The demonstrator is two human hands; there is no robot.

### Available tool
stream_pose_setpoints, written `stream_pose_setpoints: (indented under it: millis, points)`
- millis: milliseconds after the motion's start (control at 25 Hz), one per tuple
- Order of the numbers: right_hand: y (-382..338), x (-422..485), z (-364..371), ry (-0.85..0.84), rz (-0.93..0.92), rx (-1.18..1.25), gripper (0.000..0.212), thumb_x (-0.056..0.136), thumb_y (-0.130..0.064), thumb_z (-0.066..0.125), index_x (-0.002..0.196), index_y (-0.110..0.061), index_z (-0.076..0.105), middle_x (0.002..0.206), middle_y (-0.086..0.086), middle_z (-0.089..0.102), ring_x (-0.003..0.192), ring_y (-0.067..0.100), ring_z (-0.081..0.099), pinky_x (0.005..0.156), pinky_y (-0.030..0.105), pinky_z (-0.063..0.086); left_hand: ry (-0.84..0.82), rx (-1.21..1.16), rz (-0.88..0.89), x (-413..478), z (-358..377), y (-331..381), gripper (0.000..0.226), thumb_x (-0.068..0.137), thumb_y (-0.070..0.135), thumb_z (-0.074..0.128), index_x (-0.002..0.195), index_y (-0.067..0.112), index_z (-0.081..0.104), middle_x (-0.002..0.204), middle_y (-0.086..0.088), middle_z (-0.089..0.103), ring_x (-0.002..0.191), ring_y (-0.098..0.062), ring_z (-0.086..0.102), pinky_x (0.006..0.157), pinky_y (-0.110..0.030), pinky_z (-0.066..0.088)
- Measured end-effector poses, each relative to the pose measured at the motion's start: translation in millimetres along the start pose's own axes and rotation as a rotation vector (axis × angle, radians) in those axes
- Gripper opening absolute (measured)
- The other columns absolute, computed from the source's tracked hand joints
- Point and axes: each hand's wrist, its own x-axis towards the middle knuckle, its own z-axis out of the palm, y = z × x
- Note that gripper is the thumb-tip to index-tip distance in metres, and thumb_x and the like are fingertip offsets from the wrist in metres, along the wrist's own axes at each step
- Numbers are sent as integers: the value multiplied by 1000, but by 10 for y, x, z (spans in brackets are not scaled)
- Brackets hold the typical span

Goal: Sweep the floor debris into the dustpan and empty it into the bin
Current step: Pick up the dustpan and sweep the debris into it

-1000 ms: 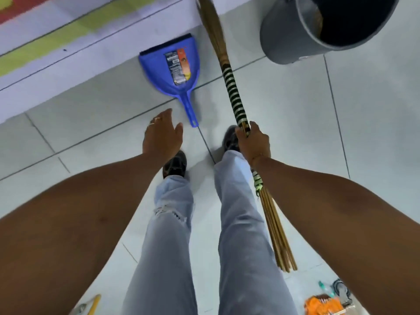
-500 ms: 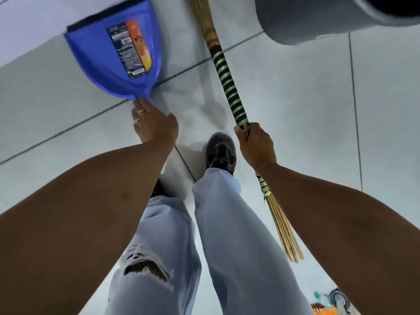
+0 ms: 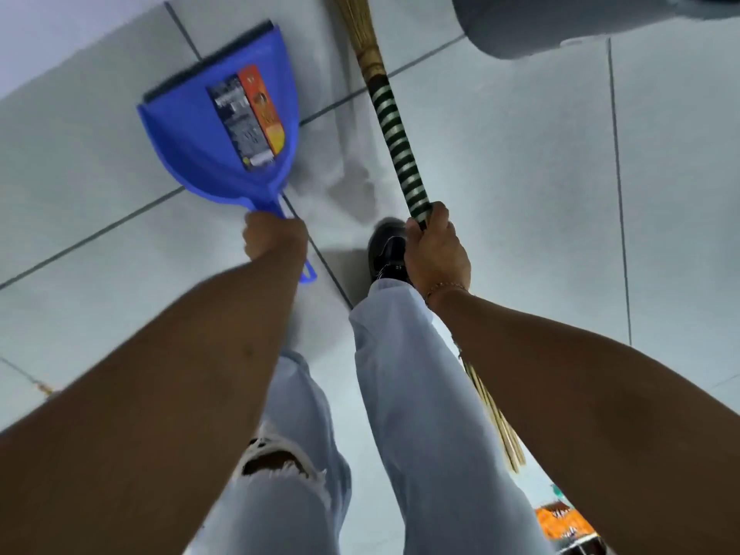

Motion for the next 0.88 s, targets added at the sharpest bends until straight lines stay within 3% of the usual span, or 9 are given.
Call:
stream_pose_setpoints:
  millis: [120,280,440,560,680,880]
  points:
    - [-166,-614,-314,-26,40,-50,50,99,-49,26,136,-17,35,112,15,66,99,36,63,71,35,39,-81,-39,-54,-674,-462,-437,47,80,17,56,123,-1,45,129,-21,55,117,-38,53,100,-41,45]
    - [-430,-1579,-505,-117,8,-2,43,98,-39,39,123,-4,46,119,20,63,109,39,59,85,39,45,-81,-228,-170,-1329,-1288,-1005,52,84,9,55,128,-5,32,134,-25,46,120,-41,49,99,-44,42]
    - [-645,-2492,-336,-136,-73,-43,37,97,-34,43,120,-6,46,119,19,63,111,38,60,90,40,47,32,-383,-98,-1640,-2022,-1633,57,81,-1,57,130,-4,28,134,-24,46,121,-41,48,100,-46,40]
    - [-722,-2939,-148,-155,-155,-41,37,97,-36,39,124,-13,47,117,16,64,107,36,61,89,40,48,106,-464,-26,-1772,-2229,-2064,53,80,-6,54,127,-4,31,130,-26,49,119,-43,49,99,-47,39]
    - [-761,-3299,24,-187,-181,-54,40,96,-37,42,122,-7,52,119,19,62,110,36,59,89,38,48,156,-520,-24,-1851,-2265,-2544,50,81,-7,49,128,-3,30,132,-26,47,120,-44,47,101,-47,38]
    - [-749,-3740,348,-194,-301,-139,38,90,-9,49,127,-2,41,126,19,57,116,36,56,90,36,47,155,-638,-124,-1876,-2192,-3397,43,79,-2,52,119,2,36,119,-23,55,107,-43,54,98,-51,44]
